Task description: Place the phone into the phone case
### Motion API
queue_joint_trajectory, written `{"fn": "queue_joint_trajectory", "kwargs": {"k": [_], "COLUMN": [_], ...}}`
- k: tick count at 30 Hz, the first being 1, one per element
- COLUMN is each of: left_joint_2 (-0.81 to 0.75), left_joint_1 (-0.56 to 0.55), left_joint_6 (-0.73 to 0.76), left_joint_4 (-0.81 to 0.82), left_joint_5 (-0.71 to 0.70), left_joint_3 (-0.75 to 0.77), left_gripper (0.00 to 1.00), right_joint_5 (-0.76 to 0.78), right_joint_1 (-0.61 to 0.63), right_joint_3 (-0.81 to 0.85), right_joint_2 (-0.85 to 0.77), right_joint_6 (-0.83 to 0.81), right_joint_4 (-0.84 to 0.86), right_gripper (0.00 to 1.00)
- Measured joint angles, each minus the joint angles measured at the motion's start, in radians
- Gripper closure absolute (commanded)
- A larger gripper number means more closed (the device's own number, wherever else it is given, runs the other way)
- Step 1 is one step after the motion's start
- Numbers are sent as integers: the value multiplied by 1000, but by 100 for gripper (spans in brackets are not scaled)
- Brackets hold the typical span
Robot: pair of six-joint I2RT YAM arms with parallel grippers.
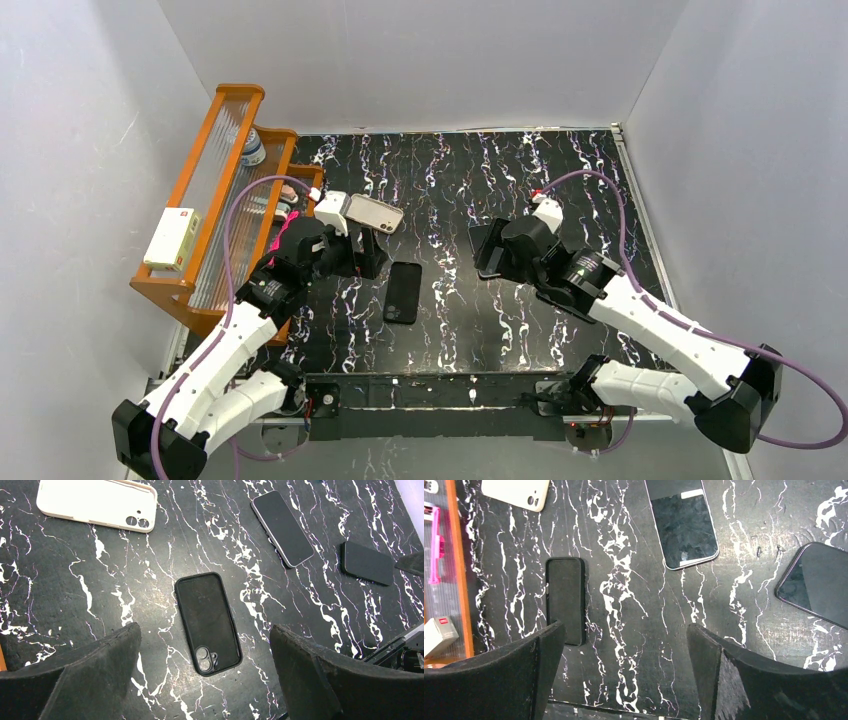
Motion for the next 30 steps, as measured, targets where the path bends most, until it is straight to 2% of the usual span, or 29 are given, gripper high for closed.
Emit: {"fn": "queue_joint_trajectory", "kwargs": {"k": [22,30], "left_joint_2": [-16,-16], "left_joint_1": [0,0], "left_joint_6": [0,0], "left_joint_4": [1,0], "left_joint_5": [-10,-11], "left_joint_3": [0,0], "left_gripper": [2,2], "right_joint_5": [39,102], "right_joint_1": [0,-2], "right_joint_3": [0,0], "right_joint_2": [28,158], "right_joint_6": [13,-126], "right_joint_4": [-17,66], "right_gripper": [1,1]}}
